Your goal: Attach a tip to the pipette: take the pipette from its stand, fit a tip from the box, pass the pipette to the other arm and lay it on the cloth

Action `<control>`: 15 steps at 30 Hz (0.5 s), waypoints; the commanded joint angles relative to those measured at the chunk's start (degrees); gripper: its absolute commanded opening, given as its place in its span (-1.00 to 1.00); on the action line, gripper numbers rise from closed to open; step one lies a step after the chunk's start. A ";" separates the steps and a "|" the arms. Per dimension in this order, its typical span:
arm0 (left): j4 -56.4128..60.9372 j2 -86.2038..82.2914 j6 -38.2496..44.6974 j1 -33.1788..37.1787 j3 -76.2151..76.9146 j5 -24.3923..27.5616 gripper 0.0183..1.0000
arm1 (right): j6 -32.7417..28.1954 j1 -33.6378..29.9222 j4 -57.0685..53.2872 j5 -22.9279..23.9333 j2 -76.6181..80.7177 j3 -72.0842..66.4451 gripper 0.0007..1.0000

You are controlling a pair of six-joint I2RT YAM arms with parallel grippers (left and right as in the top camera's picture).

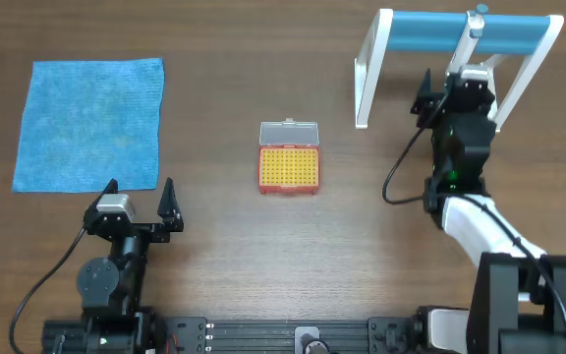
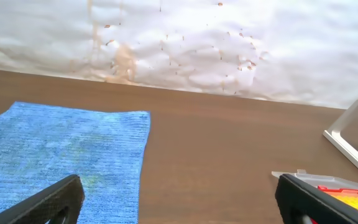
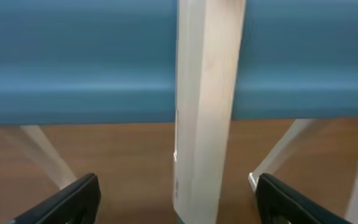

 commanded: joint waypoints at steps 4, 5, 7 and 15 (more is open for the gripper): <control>-0.26 -0.31 0.09 0.02 -0.13 0.85 0.99 | -0.96 -1.81 -2.14 -3.17 2.03 5.18 0.62; -0.26 -0.31 0.09 0.02 -0.13 0.85 1.00 | -0.96 -1.90 -2.29 -3.17 2.34 5.20 0.62; -0.26 -0.31 0.09 0.02 -0.13 0.85 0.99 | -0.63 -2.29 -2.32 -3.19 3.23 5.20 0.62; -0.26 -0.31 0.09 0.02 -0.13 0.85 0.99 | -0.48 -2.51 -2.29 -3.23 6.21 6.95 0.62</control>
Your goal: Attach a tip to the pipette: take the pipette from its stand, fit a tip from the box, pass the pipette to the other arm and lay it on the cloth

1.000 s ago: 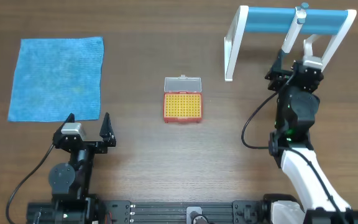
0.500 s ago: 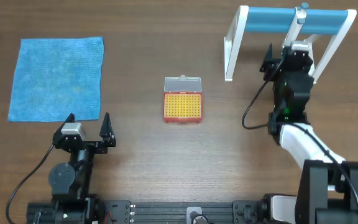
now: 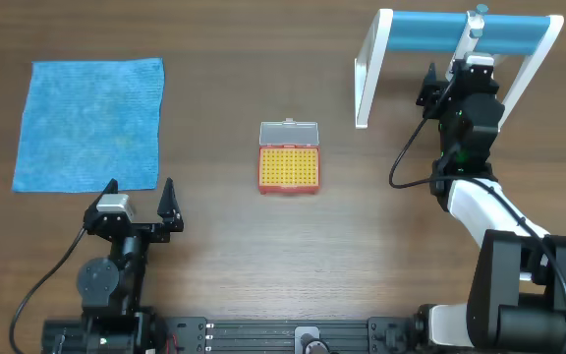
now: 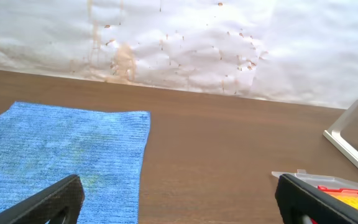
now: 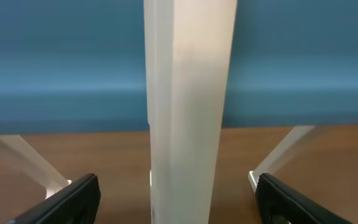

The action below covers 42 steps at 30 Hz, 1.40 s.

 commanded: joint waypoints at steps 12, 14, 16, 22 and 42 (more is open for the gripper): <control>-0.26 -0.31 0.09 0.02 -0.13 0.85 0.99 | -0.02 -0.24 0.72 -0.98 2.38 3.50 0.20; -0.26 -0.31 0.09 0.02 -0.13 0.85 0.99 | -0.02 -0.24 0.79 -0.98 2.38 3.50 -0.29; -0.26 -0.31 0.09 0.02 -0.13 0.85 0.99 | -0.02 -0.24 0.79 -0.98 2.38 3.50 -0.85; -0.26 -0.31 0.09 0.02 -0.13 0.85 0.99 | 0.00 -0.24 0.94 -0.98 2.38 3.50 -0.86; -0.26 -0.31 0.09 0.02 -0.13 0.85 0.99 | 0.04 0.42 7.26 -0.98 -0.52 3.50 -0.85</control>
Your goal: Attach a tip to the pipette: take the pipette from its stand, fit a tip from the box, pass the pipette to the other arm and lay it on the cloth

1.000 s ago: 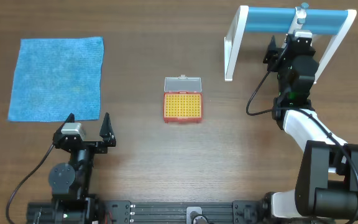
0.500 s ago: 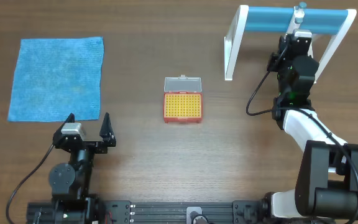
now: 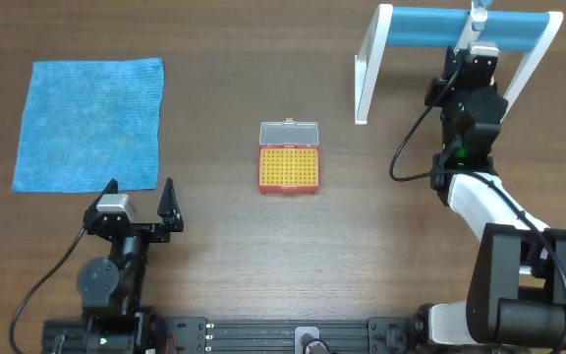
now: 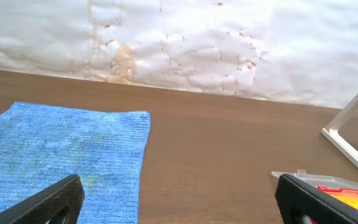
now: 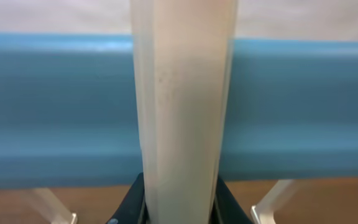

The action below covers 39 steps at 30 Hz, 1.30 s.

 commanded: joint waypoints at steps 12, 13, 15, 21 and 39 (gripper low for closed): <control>-0.26 -0.31 0.09 0.02 -0.13 0.85 0.99 | 3.87 5.03 -4.48 -2.95 -8.66 1.36 -0.86; -0.26 -0.31 0.09 0.02 -0.13 0.85 0.99 | 4.61 6.25 -6.82 -7.06 -10.14 1.36 -0.86; -0.26 -0.31 0.09 0.02 -0.13 0.85 0.99 | 6.12 8.79 -11.54 -15.74 -12.96 1.36 -0.86; -0.26 -0.31 0.09 0.02 -0.13 0.85 0.99 | 9.29 19.56 -24.85 -17.66 -18.80 1.33 -0.86; -0.26 -0.31 0.09 0.02 -0.13 0.85 0.99 | 6.27 39.45 -9.77 6.73 -8.15 -0.24 -0.86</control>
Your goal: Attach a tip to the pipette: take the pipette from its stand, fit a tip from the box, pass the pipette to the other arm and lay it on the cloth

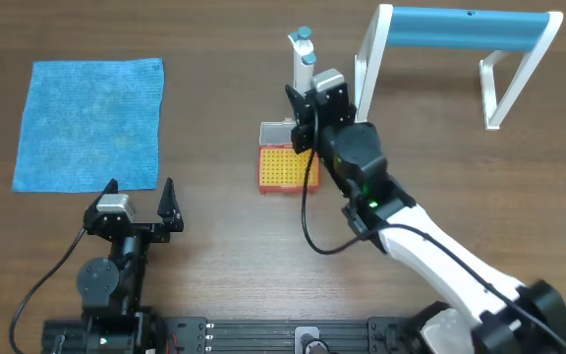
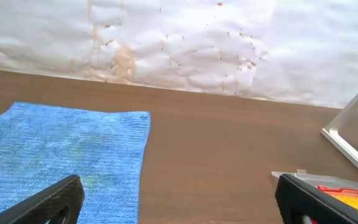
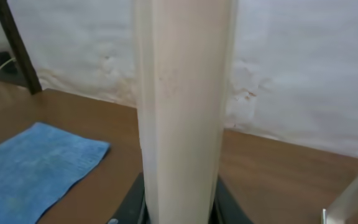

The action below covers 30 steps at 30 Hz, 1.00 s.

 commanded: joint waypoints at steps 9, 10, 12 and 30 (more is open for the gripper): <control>-0.28 -0.31 0.09 0.02 -0.13 0.85 1.00 | -4.20 0.50 28.44 1.03 5.14 -12.81 -0.86; -0.28 -0.31 0.09 0.02 -0.13 0.85 0.99 | -4.52 0.50 32.76 1.29 5.14 -15.72 -0.86; -0.28 -0.31 0.09 0.02 -0.13 0.85 0.99 | -4.50 0.50 38.47 1.42 5.14 -20.37 -0.86; -0.28 -0.31 0.09 0.02 -0.13 0.85 0.99 | -3.45 4.35 41.05 -1.86 10.05 -22.69 -0.86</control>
